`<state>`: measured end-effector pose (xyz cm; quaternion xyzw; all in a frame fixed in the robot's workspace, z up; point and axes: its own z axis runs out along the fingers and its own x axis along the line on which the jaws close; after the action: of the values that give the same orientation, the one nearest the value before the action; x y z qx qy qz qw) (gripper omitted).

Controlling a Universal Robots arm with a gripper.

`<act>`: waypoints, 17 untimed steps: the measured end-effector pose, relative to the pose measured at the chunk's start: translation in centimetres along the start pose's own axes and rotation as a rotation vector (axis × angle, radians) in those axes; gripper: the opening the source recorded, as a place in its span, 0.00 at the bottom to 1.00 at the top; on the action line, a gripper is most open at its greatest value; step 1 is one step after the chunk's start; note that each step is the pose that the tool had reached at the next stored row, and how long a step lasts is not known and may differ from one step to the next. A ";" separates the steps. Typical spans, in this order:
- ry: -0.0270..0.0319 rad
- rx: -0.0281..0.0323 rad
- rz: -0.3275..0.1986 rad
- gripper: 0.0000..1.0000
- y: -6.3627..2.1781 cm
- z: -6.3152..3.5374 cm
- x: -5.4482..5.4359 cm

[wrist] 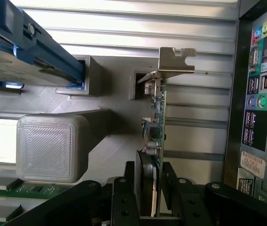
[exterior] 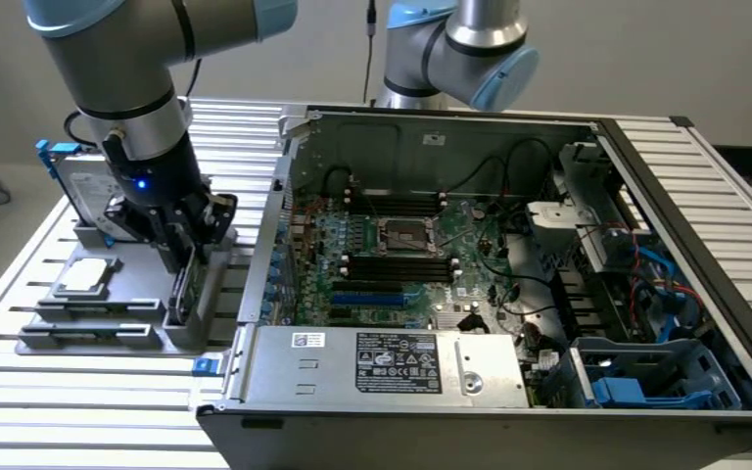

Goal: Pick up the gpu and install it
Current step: 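Pick up the gpu and move the gpu toward the slot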

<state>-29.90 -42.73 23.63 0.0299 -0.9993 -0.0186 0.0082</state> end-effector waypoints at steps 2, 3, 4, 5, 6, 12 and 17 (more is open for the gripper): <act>0.0000 0.0005 0.000 0.36 0.00 0.01 0.0; 0.0001 0.0005 0.001 0.36 0.01 0.01 0.0; -0.0001 0.0005 0.003 0.36 0.01 0.02 0.0; -0.0002 0.0004 0.004 0.36 0.00 0.03 0.0; -0.0001 0.0004 0.006 0.35 0.00 0.03 0.0; -0.0004 0.0004 0.010 0.27 0.00 0.04 0.0; -0.0005 0.0001 0.010 0.27 0.01 0.04 0.0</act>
<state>-29.91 -42.72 23.59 0.0250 -0.9995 -0.0185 0.0080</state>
